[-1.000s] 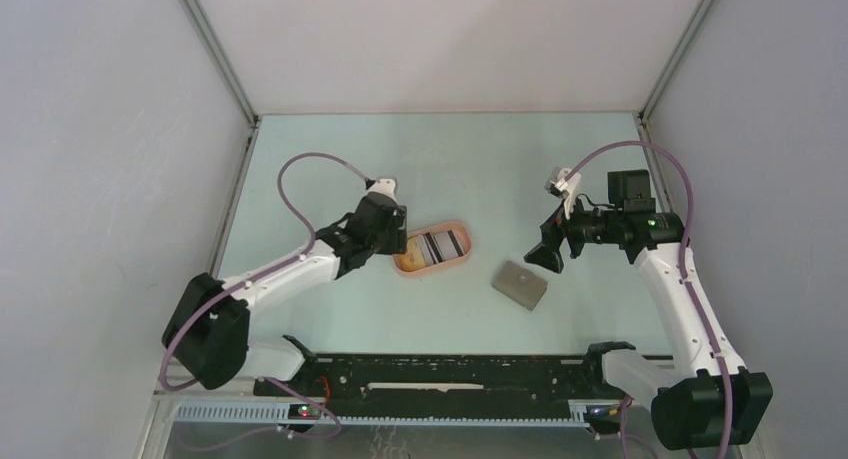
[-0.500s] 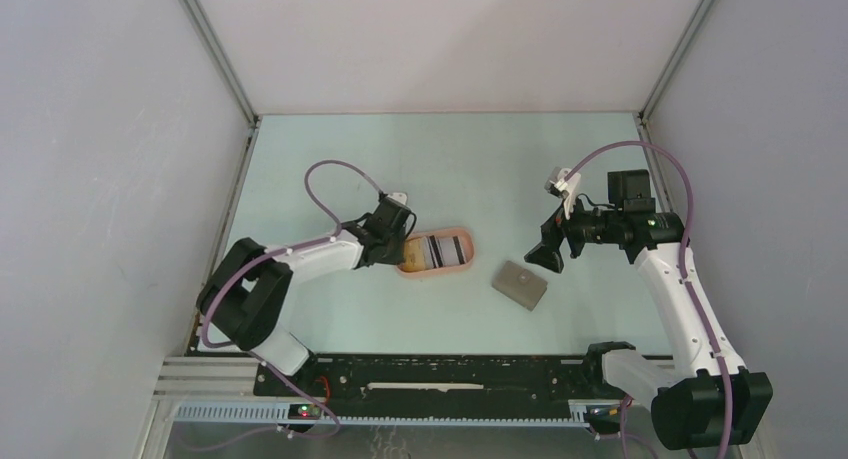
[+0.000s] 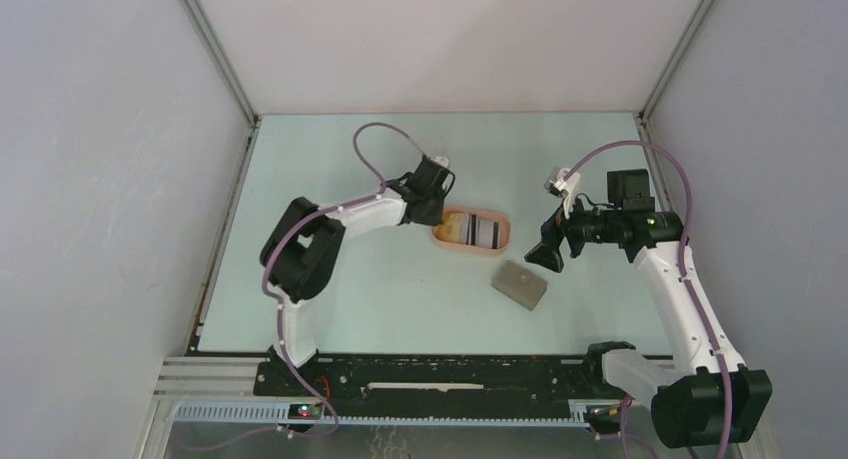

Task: Put the credit cards into the card holder
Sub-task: Move the storage box to the center of the board.

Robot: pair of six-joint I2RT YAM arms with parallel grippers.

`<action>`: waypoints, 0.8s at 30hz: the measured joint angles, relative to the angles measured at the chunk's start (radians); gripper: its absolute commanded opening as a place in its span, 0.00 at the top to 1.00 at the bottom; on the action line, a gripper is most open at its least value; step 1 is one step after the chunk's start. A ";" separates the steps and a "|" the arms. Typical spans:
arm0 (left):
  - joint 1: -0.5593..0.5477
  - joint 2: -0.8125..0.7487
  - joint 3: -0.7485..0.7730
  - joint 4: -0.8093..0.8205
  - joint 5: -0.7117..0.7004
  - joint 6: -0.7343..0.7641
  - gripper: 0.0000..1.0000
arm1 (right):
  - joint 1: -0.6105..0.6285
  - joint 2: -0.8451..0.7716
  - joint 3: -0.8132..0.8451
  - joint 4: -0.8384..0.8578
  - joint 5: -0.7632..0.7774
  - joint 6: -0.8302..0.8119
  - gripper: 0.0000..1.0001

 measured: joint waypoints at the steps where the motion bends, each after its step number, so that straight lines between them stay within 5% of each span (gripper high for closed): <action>1: -0.003 0.035 0.046 0.000 0.007 0.000 0.88 | 0.000 0.001 0.000 0.000 0.000 0.000 0.00; 9: -0.037 0.283 0.393 -0.038 0.091 -0.002 0.85 | -0.001 0.007 0.000 0.000 0.013 0.000 0.00; 15: -0.084 0.405 0.593 -0.068 0.185 -0.018 0.71 | -0.016 0.007 0.000 0.000 0.031 -0.001 0.00; 24: -0.111 0.409 0.665 -0.068 0.242 -0.039 0.55 | 0.042 -0.018 -0.066 0.001 0.058 -0.130 0.00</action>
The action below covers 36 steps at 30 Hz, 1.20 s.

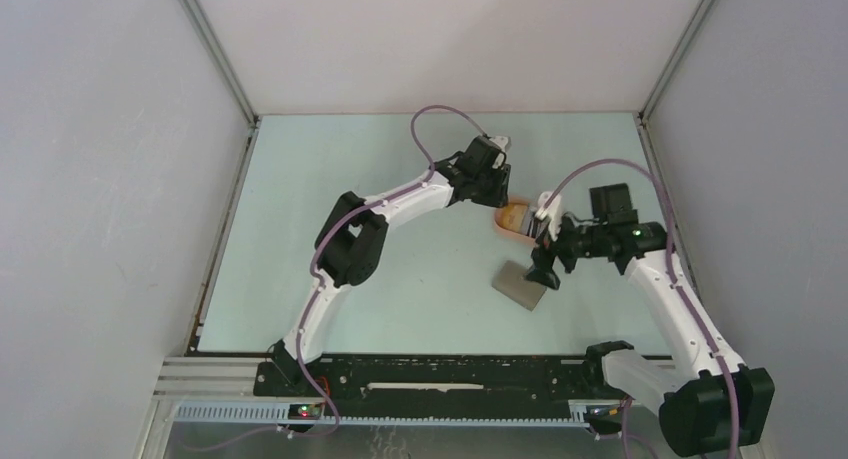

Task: Put the credit cards into the card holder
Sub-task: Move the storage box to the center of the board, then reset both arms

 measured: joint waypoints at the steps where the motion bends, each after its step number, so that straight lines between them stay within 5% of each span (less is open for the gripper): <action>1: 0.002 -0.019 -0.025 0.014 -0.005 0.001 0.54 | 0.043 -0.009 -0.039 0.010 0.025 -0.027 0.00; 12: 0.048 -0.788 -0.807 0.318 -0.216 0.033 0.36 | 0.475 0.173 -0.175 0.195 0.504 -0.023 0.01; 17: 0.048 -1.040 -1.050 0.409 -0.277 0.029 0.32 | 0.562 0.323 -0.175 0.253 0.683 0.019 0.12; 27: 0.048 -1.336 -1.328 0.404 -0.299 0.000 0.23 | 0.481 0.375 -0.164 0.296 0.866 0.072 0.33; 36: 0.048 -1.627 -1.428 0.373 -0.301 -0.015 0.00 | 0.310 0.278 -0.145 0.218 0.747 0.090 0.02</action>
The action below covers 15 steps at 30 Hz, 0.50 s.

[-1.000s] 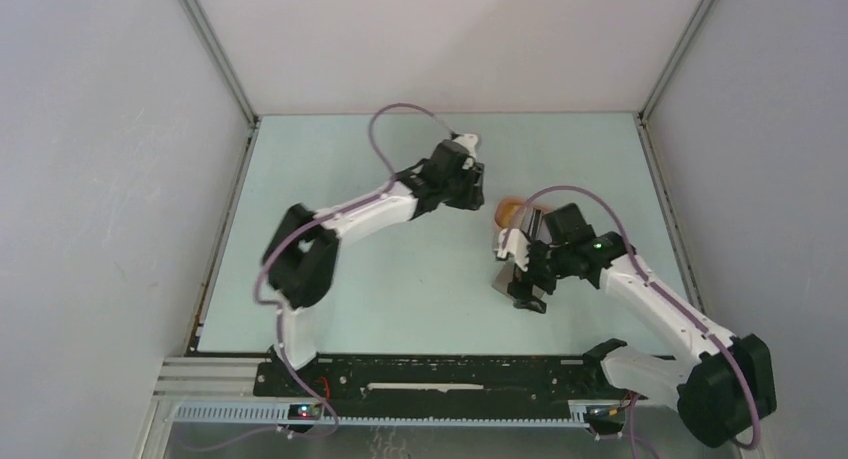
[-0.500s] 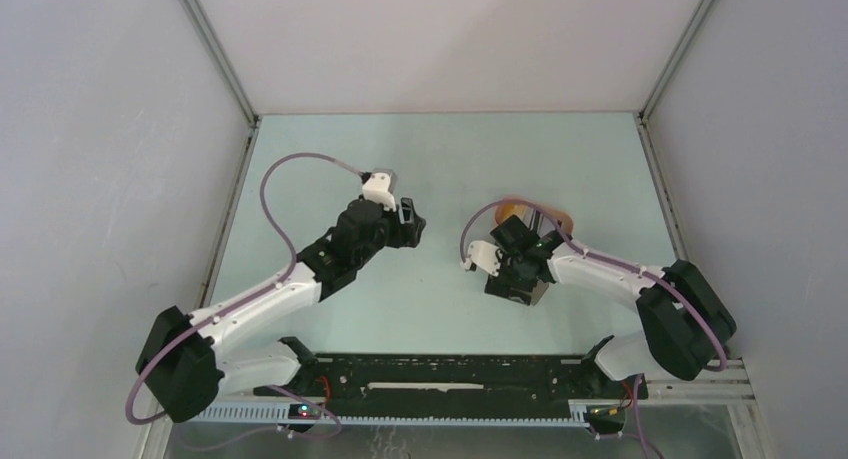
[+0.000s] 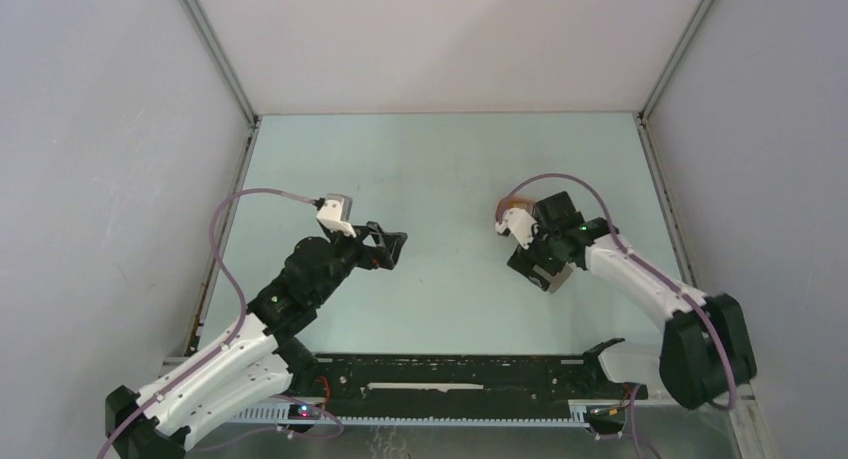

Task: Put the credit cards into the card holder
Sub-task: Reset both arms

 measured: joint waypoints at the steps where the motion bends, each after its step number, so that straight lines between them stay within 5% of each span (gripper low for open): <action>1: 0.000 -0.025 -0.006 -0.009 0.005 0.000 0.00 | -0.022 -0.040 0.006 -0.013 -0.042 0.000 0.01; 9: 0.000 -0.128 -0.011 -0.073 0.069 -0.008 0.00 | -0.282 -0.324 0.100 -0.055 -0.343 0.065 0.00; 15: 0.000 -0.171 0.030 -0.176 0.096 -0.008 0.00 | -0.391 -0.454 0.219 0.010 -0.228 0.344 0.00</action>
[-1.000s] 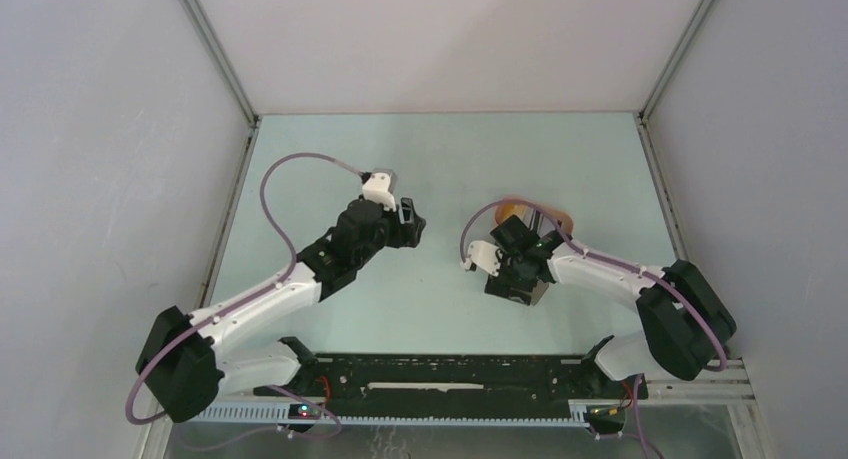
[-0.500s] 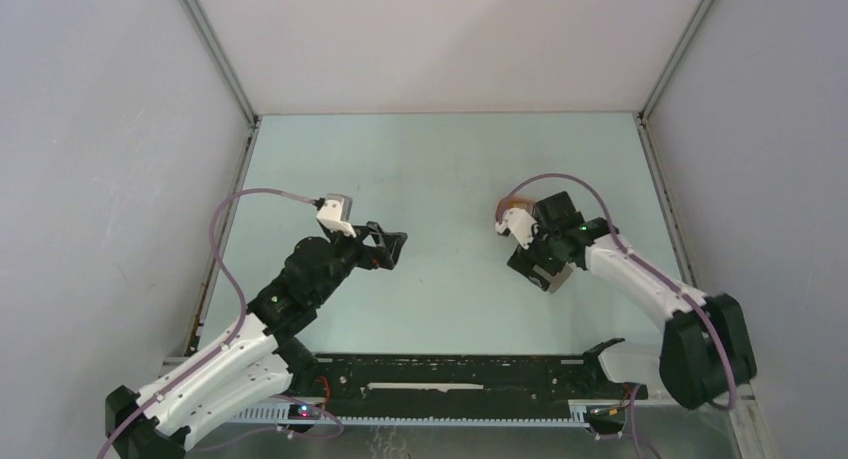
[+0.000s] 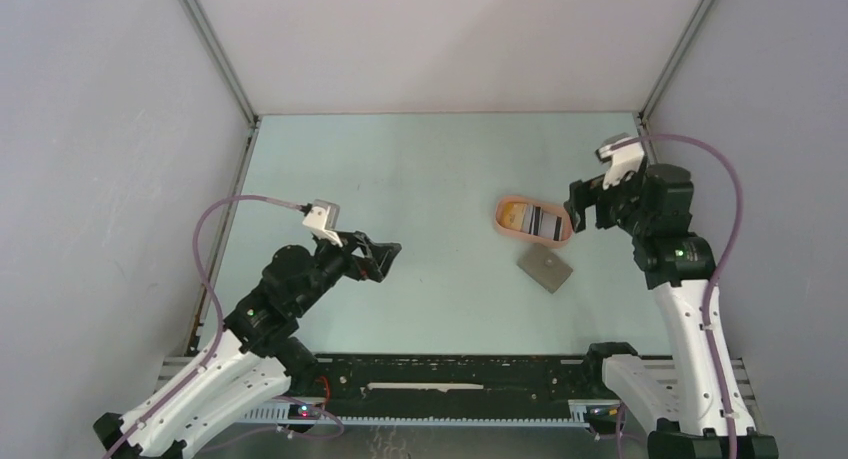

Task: Put the credit cards into the card holder
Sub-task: Reset both arms

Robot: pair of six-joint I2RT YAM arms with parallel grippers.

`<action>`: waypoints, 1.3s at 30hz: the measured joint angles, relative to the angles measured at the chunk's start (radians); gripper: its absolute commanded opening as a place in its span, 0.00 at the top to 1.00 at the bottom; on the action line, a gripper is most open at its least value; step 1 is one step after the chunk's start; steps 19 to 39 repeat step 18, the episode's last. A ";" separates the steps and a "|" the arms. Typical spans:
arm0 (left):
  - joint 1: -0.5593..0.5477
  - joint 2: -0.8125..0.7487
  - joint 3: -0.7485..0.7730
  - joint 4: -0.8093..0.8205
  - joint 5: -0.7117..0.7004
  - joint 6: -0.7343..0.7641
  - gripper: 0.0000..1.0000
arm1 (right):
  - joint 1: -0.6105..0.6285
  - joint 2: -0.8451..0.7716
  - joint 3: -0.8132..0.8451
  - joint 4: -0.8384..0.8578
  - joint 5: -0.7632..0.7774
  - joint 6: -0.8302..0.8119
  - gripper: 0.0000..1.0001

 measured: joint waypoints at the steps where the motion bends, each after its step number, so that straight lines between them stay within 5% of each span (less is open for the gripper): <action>1: 0.000 -0.010 0.012 -0.015 0.000 0.000 0.00 | -0.003 0.002 0.033 0.005 0.007 0.027 0.00; 13: 0.000 -0.102 0.095 -0.113 0.007 -0.001 0.00 | -0.019 -0.012 0.161 -0.013 -0.087 0.236 0.00; 39: 0.000 -0.105 0.095 -0.130 0.007 -0.001 0.00 | -0.020 -0.009 0.161 -0.040 -0.137 0.251 0.00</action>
